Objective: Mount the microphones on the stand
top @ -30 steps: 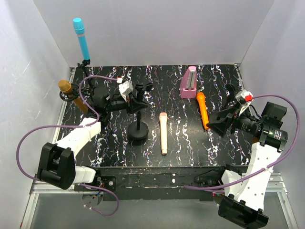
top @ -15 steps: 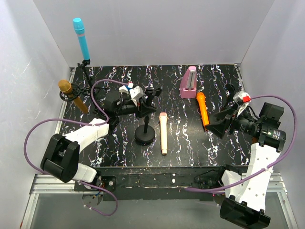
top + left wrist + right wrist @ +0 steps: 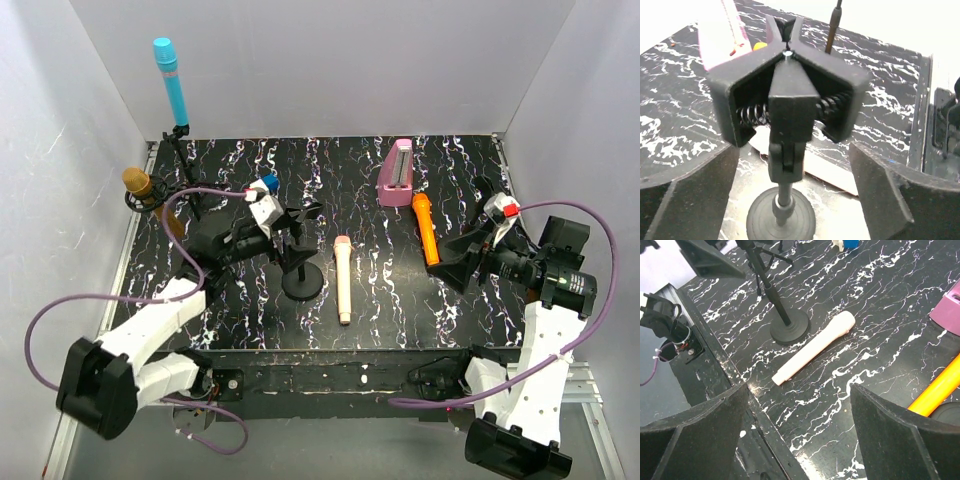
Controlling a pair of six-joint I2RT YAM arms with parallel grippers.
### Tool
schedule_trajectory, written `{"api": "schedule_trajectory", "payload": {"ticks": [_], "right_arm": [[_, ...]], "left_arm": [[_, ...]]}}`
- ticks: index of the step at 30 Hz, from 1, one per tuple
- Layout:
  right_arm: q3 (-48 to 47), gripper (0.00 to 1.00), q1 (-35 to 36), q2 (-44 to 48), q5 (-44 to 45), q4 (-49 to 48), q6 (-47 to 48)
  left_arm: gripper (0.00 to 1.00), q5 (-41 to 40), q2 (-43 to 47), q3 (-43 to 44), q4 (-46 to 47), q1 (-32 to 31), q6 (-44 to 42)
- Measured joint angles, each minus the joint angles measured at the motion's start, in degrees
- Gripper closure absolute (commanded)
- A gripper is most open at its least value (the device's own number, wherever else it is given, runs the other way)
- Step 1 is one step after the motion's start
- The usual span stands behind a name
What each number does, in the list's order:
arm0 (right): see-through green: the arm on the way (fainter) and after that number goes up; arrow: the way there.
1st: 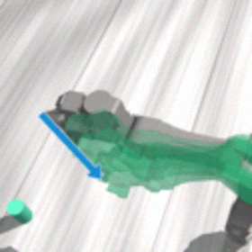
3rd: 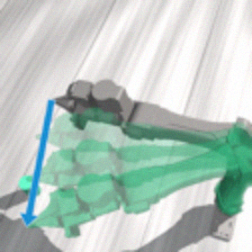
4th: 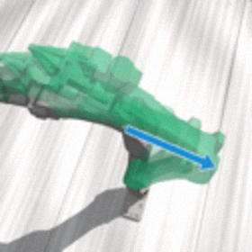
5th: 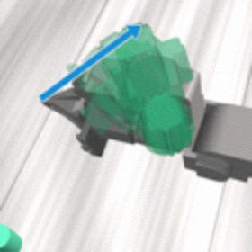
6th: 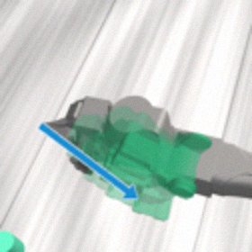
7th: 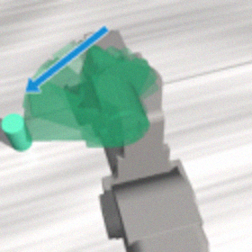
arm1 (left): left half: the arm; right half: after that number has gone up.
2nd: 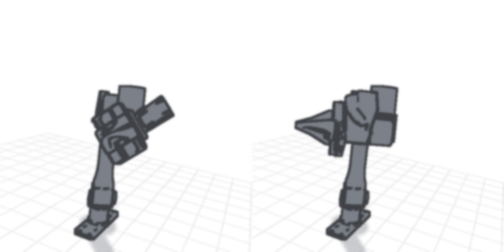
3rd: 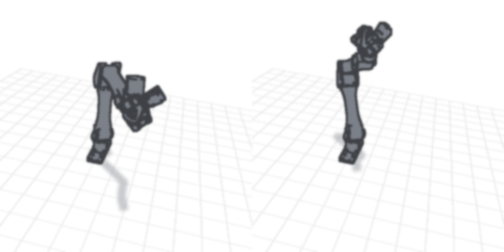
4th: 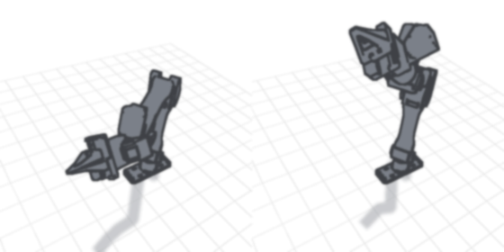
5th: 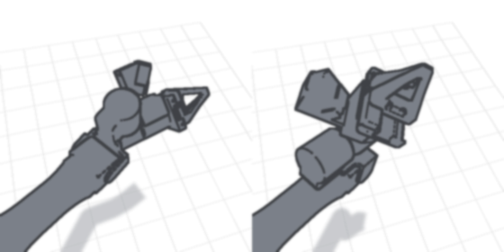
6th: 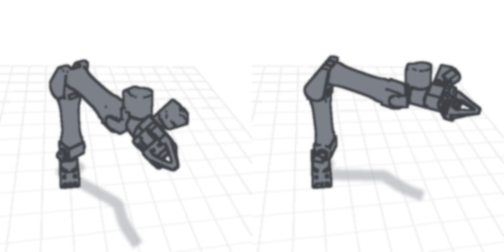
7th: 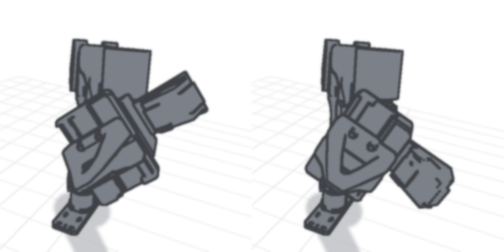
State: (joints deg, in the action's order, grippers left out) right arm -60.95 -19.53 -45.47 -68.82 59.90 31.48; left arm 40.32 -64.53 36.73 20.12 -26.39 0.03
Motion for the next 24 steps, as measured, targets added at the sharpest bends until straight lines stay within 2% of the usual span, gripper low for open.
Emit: {"api": "schedule_trajectory", "payload": {"ticks": [6, 12, 17, 21, 24], "right_arm": [[1.1, 0.11, 2.4, -0.3, 1.5, 0.1, 0.3], [2.7, 0.11, 4.7, -0.8, 2.3, 0.0, 1.5], [7.2, 0.11, 5.6, 0.3, 2.5, -0.1, 3.3], [11.1, 0.11, 5.9, 0.5, 2.9, -0.4, 4.5], [12.5, 0.11, 6.1, -0.3, 3.2, -1.0, 4.8]], "left_arm": [[0.02, -10.0, 11.6, -0.5, -7.8, 0.0, 6.3], [0.02, -19.8, 18.6, 0.0, -17.7, 0.1, 21.7], [0.04, -19.6, 27.4, -1.5, -24.7, 0.1, 30.7], [0.11, -17.2, 34.2, -0.7, -32.9, -0.4, 30.8], [0.12, -15.2, 34.2, 1.5, -39.4, -2.1, 29.7]]}}
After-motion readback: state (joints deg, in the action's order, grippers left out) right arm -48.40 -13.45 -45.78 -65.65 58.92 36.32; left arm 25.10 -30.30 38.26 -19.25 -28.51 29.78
